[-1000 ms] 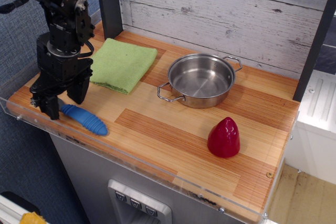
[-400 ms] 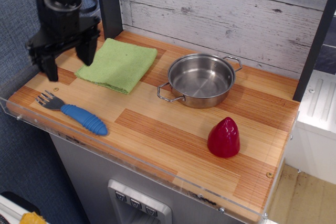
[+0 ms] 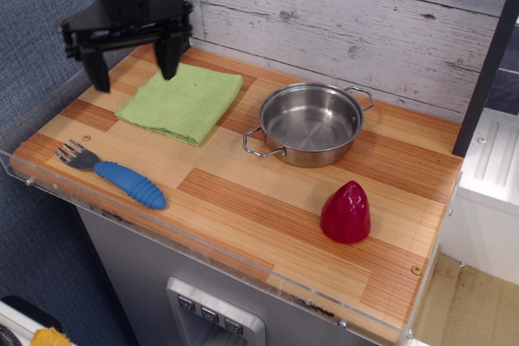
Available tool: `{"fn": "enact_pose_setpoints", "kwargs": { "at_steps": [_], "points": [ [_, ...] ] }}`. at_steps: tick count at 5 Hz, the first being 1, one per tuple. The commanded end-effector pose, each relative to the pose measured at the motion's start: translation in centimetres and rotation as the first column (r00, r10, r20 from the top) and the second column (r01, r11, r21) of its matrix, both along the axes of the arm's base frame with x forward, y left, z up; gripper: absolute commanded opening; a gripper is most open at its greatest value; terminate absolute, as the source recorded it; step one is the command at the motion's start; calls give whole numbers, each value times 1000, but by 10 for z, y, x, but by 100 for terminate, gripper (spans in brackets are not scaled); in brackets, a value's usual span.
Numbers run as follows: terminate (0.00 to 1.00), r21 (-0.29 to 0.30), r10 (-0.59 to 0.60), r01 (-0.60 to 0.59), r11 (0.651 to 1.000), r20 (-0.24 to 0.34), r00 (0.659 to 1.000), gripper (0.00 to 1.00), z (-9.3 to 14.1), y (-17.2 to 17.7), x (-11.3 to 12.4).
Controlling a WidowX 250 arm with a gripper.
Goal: Place the fork below the napkin
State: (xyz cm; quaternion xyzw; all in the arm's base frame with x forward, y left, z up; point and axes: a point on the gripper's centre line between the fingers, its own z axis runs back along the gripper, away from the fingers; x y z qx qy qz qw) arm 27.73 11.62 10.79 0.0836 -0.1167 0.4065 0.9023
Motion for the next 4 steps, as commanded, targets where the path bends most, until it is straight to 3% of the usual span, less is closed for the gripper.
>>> {"fn": "enact_pose_setpoints", "kwargs": {
  "at_steps": [1,2,3,4],
  "points": [
    [0,-8,-450,451,893,15,893,100,24,-4,1],
    [0,-46,-635,636,770,29,772,100,19,-4,6],
    [0,-96,-708,709,699,48,704,100,17,-2,8],
    [100,-89,-773,771,631,17,634,100,16,1,13]
  ]
}}
